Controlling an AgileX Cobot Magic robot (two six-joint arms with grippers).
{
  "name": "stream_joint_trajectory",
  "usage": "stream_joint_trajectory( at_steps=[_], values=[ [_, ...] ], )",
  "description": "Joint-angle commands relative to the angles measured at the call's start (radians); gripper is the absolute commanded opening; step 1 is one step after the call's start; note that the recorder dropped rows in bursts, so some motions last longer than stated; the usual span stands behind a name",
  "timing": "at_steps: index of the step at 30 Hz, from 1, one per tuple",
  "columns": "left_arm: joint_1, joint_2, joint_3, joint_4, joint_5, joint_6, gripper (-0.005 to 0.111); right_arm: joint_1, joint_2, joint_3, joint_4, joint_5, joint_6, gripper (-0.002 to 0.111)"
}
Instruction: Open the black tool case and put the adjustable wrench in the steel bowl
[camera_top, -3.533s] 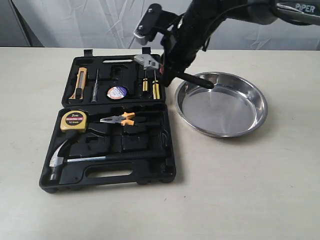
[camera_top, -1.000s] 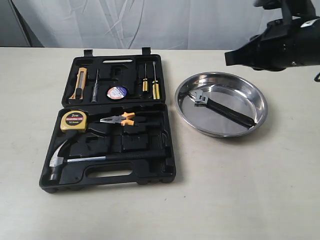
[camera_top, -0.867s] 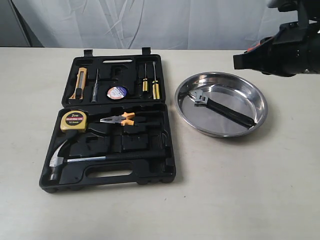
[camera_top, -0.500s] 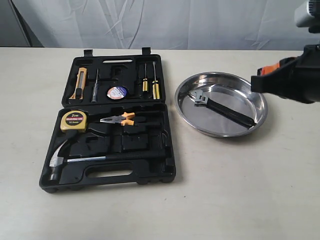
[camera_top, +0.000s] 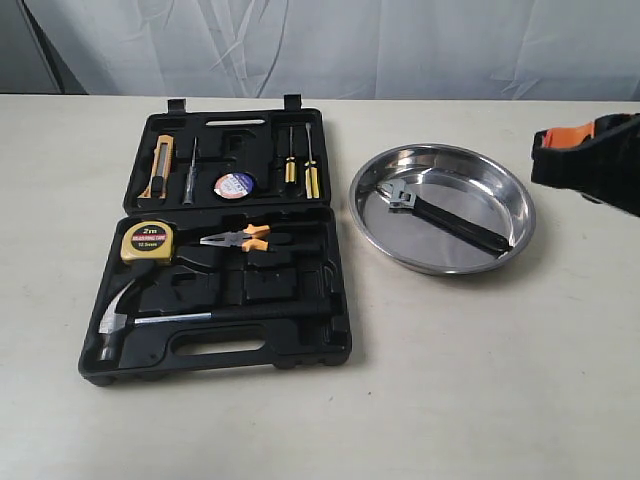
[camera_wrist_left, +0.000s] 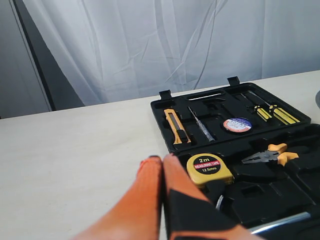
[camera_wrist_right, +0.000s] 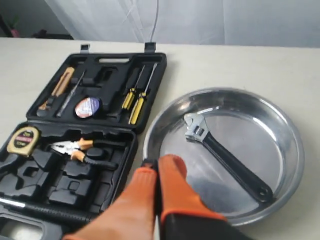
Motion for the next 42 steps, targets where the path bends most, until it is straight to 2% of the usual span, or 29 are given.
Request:
stream_joint_trajectory(
  at_steps=[1, 6, 9, 12, 14, 15, 18, 19, 25, 42],
  values=[
    [-0.001, 0.004, -0.002, 0.001, -0.005, -0.001, 0.0, 0.006, -0.13, 0.003, -0.03, -0.022, 0.005, 0.0],
    [-0.001, 0.004, -0.002, 0.001, -0.005, -0.001, 0.0, -0.075, -0.423, 0.047, -0.121, -0.018, 0.005, 0.0],
    [-0.001, 0.004, -0.002, 0.001, -0.005, -0.001, 0.0, -0.203, -0.762, 0.126, -0.153, 0.128, 0.007, 0.0],
    [-0.001, 0.004, -0.002, 0.001, -0.005, -0.001, 0.0, -0.229, -0.91, 0.172, -0.163, 0.218, 0.04, 0.0],
    [-0.001, 0.004, -0.002, 0.001, -0.005, -0.001, 0.0, -0.229, -0.912, 0.239, -0.166, 0.192, 0.063, 0.0],
    [-0.001, 0.004, -0.002, 0.001, -0.005, -0.001, 0.0, -0.231, -0.912, 0.291, -0.236, 0.155, 0.151, 0.0],
    [-0.001, 0.004, -0.002, 0.001, -0.005, -0.001, 0.0, -0.253, -0.912, 0.409, -0.59, 0.124, 0.617, 0.0],
    [-0.001, 0.004, -0.002, 0.001, -0.005, -0.001, 0.0, -0.253, -0.912, 0.427, -0.645, 0.122, 0.668, 0.0],
    [-0.001, 0.004, -0.002, 0.001, -0.005, -0.001, 0.0, -0.253, -0.912, 0.487, -0.755, 0.115, 0.66, 0.0],
    [-0.001, 0.004, -0.002, 0.001, -0.005, -0.001, 0.0, -0.253, -0.912, 0.581, -0.778, 0.07, 0.66, 0.0]
  ],
)
